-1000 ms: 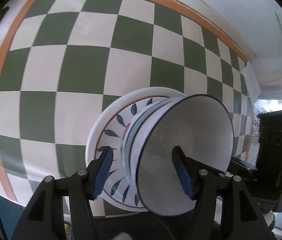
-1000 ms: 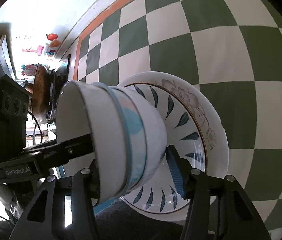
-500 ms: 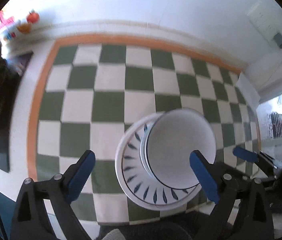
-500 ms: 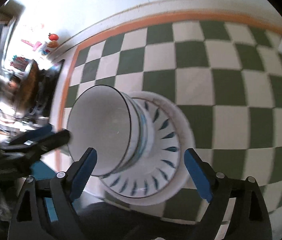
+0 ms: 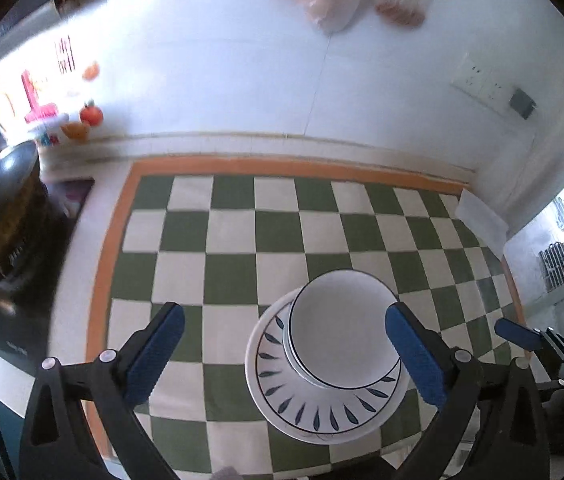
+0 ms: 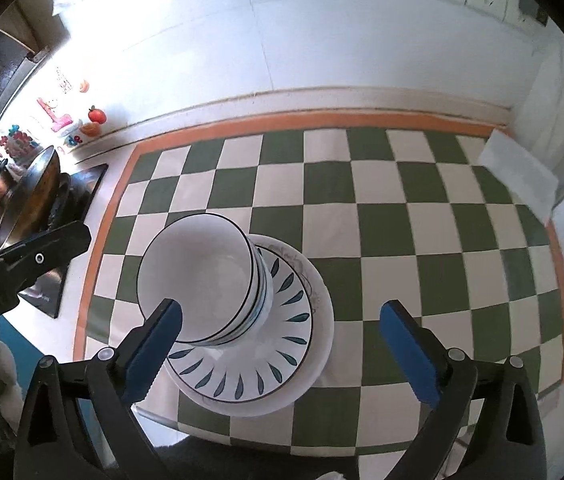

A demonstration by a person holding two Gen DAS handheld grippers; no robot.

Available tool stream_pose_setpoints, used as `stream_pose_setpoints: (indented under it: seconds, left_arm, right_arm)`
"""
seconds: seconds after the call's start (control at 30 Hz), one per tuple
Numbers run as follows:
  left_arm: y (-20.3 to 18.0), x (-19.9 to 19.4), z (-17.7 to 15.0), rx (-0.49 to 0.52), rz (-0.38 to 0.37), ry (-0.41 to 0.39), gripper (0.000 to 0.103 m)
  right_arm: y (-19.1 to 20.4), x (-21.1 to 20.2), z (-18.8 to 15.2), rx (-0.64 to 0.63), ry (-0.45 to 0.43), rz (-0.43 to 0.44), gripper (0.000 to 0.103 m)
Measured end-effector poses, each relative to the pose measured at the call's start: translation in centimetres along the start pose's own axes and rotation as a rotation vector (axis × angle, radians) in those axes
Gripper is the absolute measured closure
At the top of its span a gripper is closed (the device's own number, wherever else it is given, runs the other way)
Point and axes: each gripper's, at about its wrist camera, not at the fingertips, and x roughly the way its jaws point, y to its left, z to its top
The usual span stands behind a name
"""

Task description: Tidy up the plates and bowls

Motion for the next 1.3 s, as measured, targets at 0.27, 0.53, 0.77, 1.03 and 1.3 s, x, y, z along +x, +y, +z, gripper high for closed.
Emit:
stream_pose_setpoints:
  seconds: [0.27,0.53,0.77,1.03,1.3]
  left_arm:
    - [-1.6,-3.5,-1.1,0.002,0.062,-0.121,0.000]
    - [-3.0,-7.3,-2.6,-0.034,0.108,-0.177,0.000]
    - [-4.2,-10.4,-5.1,-0.026,0.157,-0.168,0.000]
    - [-5.8,-14.5,-8.5,0.016,0.281,-0.213,0.000]
    - [-5.8,-18.8,-11.5,0.018,0.247,-0.251,0.000]
  right_arm:
    - [0.1,-2.9,-1.4,0.012,-0.062,-0.011,0.001]
    - [-0.2,-7.3,-2.7,-0.037,-0.148,-0.019,0.001]
    - [-0.5,-10.3,-4.7,-0.064,-0.161,-0.006,0.001]
    - [0.1,-14.7,-8.1,-0.083,-0.205,-0.040,0.000]
    - [0.6,-19.7,-11.3,-0.052,-0.270,-0.074,0.000]
